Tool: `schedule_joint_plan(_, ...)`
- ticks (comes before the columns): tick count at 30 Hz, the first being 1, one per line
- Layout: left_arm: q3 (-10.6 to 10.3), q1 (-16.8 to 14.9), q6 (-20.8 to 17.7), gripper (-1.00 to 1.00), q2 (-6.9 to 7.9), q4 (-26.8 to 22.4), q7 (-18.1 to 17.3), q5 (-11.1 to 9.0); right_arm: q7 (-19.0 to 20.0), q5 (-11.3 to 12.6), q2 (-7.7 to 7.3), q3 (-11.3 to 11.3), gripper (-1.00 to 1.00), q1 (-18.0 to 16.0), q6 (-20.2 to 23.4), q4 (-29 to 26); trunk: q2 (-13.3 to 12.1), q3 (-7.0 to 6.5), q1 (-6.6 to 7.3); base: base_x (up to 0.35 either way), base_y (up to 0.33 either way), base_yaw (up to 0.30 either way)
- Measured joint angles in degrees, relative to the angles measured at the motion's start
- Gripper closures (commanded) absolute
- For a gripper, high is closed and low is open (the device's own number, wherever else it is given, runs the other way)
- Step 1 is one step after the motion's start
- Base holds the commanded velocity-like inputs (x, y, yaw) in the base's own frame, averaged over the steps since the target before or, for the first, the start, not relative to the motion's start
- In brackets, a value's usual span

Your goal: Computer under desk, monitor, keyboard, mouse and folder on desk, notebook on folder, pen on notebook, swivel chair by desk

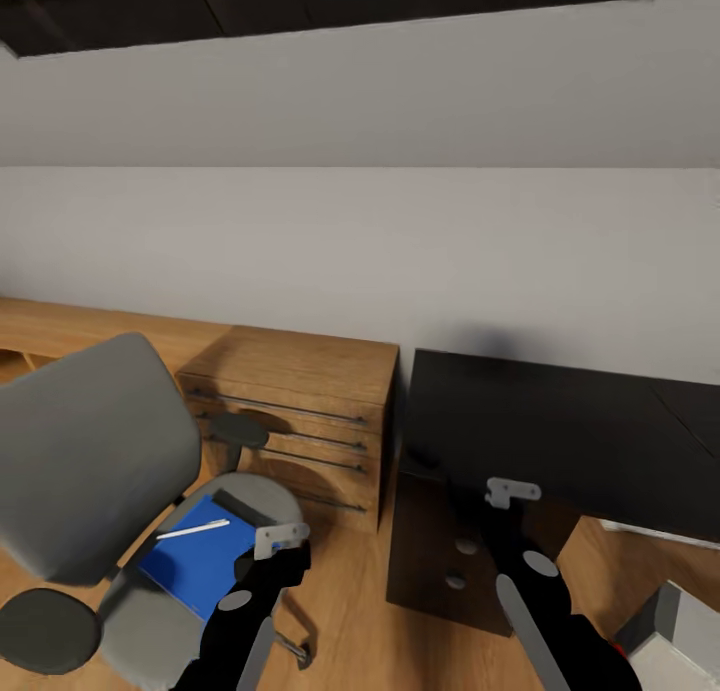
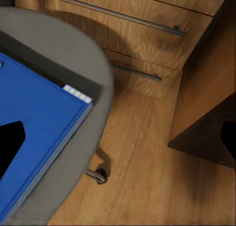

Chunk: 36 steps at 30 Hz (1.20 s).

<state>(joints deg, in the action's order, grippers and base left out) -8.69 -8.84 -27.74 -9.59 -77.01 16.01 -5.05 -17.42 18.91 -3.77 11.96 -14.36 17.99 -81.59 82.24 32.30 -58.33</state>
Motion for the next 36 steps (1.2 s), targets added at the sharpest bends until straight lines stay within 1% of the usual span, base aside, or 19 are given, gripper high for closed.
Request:
schedule_joint_plan(9, 0.0, 0.0, 0.0, -1.0, 0.0, -0.08, 0.0, -0.03, -0.14, 0.02, 0.2, 0.2, -1.0, 0.0, -0.31, -0.25, 0.0, 0.0, 0.0, -0.335, 0.0, -0.007)
schedule_joint_plan(21, -0.01, -0.01, -0.27, -1.0, -0.09, -0.05, 0.02, -0.01, -0.08, 0.02, 0.23, 0.24, -1.0, 0.01, -0.39, 0.01, 0.0, 0.0, 0.0, -0.332, 0.0, -0.22)
schedule_joint_plan(24, 0.08, 0.0, -0.28, -1.0, -0.1, -0.07, 0.17, 0.07, -0.12, 0.03, 0.25, 0.31, -1.0, 0.01, -0.39, 0.04, 0.0, 0.0, 0.02, -0.166, 0.0, -0.11)
schedule_joint_plan(26, 0.23, 0.0, -0.22, -1.0, -0.13, -0.17, 1.09, 0.06, -0.13, -0.03, 0.27, 0.58, -1.0, 0.0, -0.4, 0.09, 0.0, 0.01, 0.03, -0.071, 0.0, -0.035)
schedule_joint_plan(28, 0.26, 0.0, -0.16, -1.0, -0.19, -0.27, 4.41, -0.1, -0.08, -0.14, 0.25, 0.83, -1.0, 0.0, -0.4, 0.17, 0.0, 0.06, 0.02, -0.168, 0.0, -0.014)
schedule_joint_plan(30, 0.19, 0.0, -0.12, -1.0, -0.23, -0.29, 6.37, -0.19, -0.07, -0.19, 0.22, 0.89, -1.0, 0.0, -0.4, 0.17, 0.0, 0.08, 0.01, -0.25, -0.009, -0.007)
schedule_joint_plan(33, 0.13, 0.0, -0.07, -1.0, -0.25, -0.31, 7.68, -0.24, -0.06, -0.22, 0.19, 1.15, -1.0, 0.0, -0.4, 0.19, 0.0, 0.1, 0.0, -0.292, -0.052, -0.004)
schedule_joint_plan(36, 0.05, 0.0, -0.05, -1.0, -0.29, -0.33, 8.23, -0.26, -0.06, -0.23, 0.17, 1.4, -1.0, 0.0, -0.39, 0.17, 0.0, 0.11, 0.0, -0.322, -0.104, -0.001)
